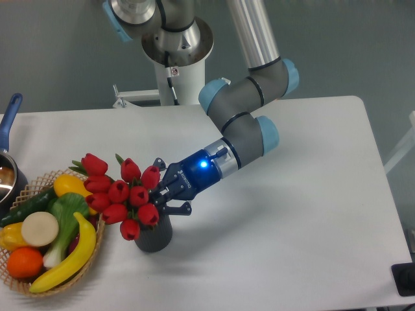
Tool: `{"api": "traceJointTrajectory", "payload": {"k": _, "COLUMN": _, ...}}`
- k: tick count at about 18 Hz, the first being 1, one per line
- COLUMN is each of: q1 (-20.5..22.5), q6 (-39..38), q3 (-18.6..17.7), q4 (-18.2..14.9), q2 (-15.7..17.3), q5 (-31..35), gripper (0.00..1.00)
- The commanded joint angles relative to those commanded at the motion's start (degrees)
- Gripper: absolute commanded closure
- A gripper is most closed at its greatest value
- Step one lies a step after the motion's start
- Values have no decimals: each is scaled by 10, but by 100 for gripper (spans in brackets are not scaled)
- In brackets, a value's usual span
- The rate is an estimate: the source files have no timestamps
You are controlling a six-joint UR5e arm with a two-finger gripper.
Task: Insert the flowers into the vase
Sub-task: 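Push the tulips further down into the vase with the gripper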
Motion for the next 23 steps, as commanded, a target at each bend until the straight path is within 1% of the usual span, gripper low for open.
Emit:
{"api": "traceJointTrajectory", "payload": {"k": 2, "q1": 0, "q6": 11, "q3": -5, "q4": 0, "q2": 0, "q5": 1, "gripper": 78}}
{"api": "traceJointTrajectory", "payload": {"k": 7, "q1": 0, "q6": 14, "q3": -5, "q4": 0, "q2": -1, "q5": 1, "gripper": 77}}
{"api": "traceJointTrajectory", "payload": {"k": 9, "q1": 0, "q6": 15, "q3": -5, "q4": 0, "q2": -1, "q5": 1, "gripper": 73}}
{"api": "traceJointTrajectory", "payload": {"k": 12, "q1": -1, "q6": 15, "q3": -5, "q4": 0, "q2": -2, "q5": 1, "gripper": 71}}
{"api": "traceJointTrajectory", "payload": {"k": 13, "q1": 0, "q6": 16, "q3": -5, "q4": 0, "q2": -2, "q5": 1, "gripper": 63}}
{"api": "traceJointTrajectory", "payload": {"k": 14, "q1": -1, "q6": 16, "q3": -5, "q4": 0, "q2": -2, "q5": 1, "gripper": 60}}
{"api": "traceJointTrajectory", "payload": {"k": 17, "q1": 0, "q6": 18, "q3": -6, "q4": 0, "q2": -2, "q5": 1, "gripper": 59}}
{"api": "traceJointTrajectory", "payload": {"k": 18, "q1": 0, "q6": 21, "q3": -6, "q4": 0, "q2": -2, "q5": 1, "gripper": 58}}
{"api": "traceJointTrajectory", "payload": {"k": 19, "q1": -1, "q6": 26, "q3": -7, "q4": 0, "q2": -2, "q5": 1, "gripper": 54}}
{"api": "traceJointTrajectory", "payload": {"k": 23, "q1": -1, "q6": 33, "q3": -11, "q4": 0, "q2": -2, "q5": 0, "gripper": 54}}
